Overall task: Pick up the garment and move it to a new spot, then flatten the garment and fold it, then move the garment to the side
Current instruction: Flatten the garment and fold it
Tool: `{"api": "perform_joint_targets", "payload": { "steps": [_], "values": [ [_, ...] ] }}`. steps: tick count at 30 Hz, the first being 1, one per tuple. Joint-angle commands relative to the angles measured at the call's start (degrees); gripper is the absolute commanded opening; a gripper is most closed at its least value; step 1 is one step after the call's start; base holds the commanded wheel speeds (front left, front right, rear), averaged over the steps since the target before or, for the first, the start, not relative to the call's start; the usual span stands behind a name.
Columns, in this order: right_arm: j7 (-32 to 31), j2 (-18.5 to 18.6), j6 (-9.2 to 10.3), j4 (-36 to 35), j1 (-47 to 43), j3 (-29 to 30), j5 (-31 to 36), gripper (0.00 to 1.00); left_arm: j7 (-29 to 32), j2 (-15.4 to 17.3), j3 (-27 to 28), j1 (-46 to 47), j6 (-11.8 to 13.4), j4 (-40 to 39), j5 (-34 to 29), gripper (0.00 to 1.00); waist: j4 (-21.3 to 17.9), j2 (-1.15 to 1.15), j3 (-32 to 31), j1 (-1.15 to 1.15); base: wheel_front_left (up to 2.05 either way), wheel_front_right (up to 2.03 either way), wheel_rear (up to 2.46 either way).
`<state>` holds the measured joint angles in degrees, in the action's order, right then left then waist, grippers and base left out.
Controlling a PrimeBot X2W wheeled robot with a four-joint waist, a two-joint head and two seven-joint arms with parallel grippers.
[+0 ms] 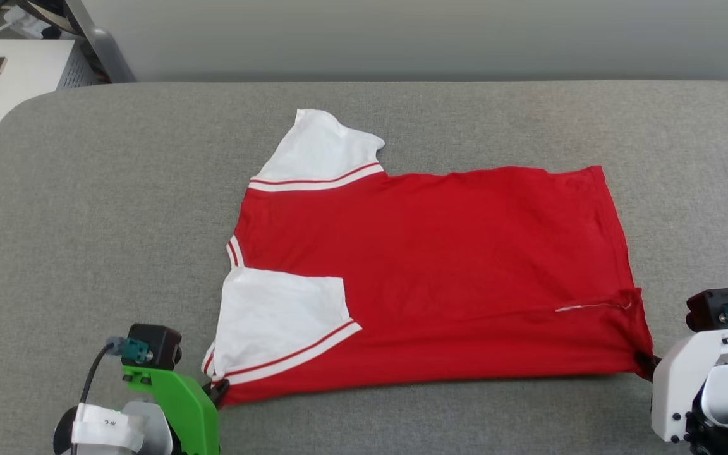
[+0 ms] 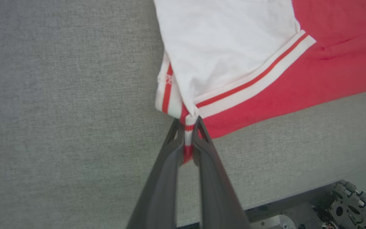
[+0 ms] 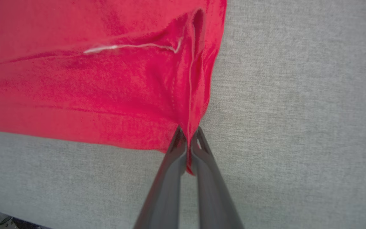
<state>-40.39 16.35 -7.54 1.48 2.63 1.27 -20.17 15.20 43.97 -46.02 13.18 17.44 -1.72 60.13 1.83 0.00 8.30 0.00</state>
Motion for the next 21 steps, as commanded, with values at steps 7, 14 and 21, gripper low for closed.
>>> {"api": "perform_joint_targets", "payload": {
  "steps": [7,14,21],
  "values": [
    [-5.48,1.06,0.05,-6.61,-8.05,2.85,-2.09,0.00,-0.43,0.93,-1.02,-5.44,-0.01,-0.22,1.88,0.00,-0.50,0.00,-3.30,0.00,0.00,0.00,0.00],
    [-5.34,-0.32,0.05,-6.56,-9.84,3.20,-1.68,0.00,-0.24,-0.08,-2.48,-4.84,-1.66,2.45,0.98,0.00,-0.93,0.00,-1.87,0.00,0.00,0.00,0.00],
    [-3.72,-1.30,0.05,-3.37,-8.25,2.02,-2.17,0.00,-0.95,-2.75,-2.84,-3.43,-2.96,7.15,0.95,0.00,-1.35,0.00,-0.17,0.00,0.00,0.00,0.00]
  ]
}}
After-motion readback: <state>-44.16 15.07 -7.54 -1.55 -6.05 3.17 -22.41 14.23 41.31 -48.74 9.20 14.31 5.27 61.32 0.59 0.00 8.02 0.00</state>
